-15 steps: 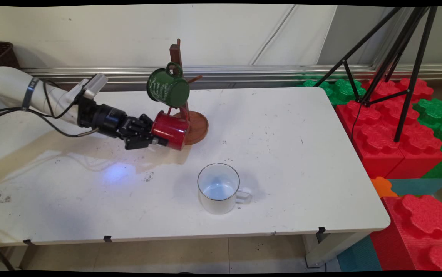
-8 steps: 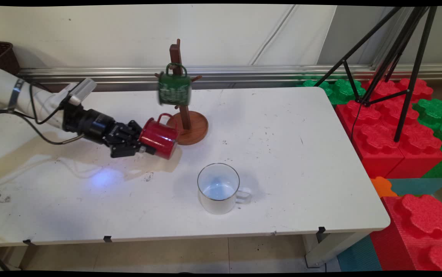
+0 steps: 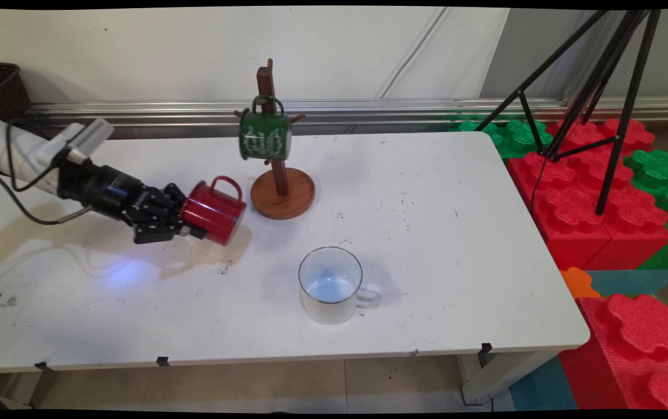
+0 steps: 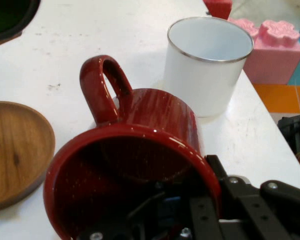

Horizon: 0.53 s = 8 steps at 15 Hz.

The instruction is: Place the picked object on the table

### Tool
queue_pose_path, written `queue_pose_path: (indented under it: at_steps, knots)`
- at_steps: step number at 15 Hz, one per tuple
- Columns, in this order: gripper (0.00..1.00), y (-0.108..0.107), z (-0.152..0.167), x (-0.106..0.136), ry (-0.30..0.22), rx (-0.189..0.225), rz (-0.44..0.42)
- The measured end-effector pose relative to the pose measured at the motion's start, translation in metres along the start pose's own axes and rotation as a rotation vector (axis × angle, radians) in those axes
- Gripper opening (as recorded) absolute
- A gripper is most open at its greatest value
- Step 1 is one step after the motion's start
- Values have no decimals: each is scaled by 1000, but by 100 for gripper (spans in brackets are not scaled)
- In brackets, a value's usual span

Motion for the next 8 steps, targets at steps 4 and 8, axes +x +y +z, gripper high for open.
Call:
queue_pose_path:
  at_steps: [4,8]
  knots:
    - [0,6,-22,2,-35,27,26]
    - [0,11,-48,2,-89,62,49]
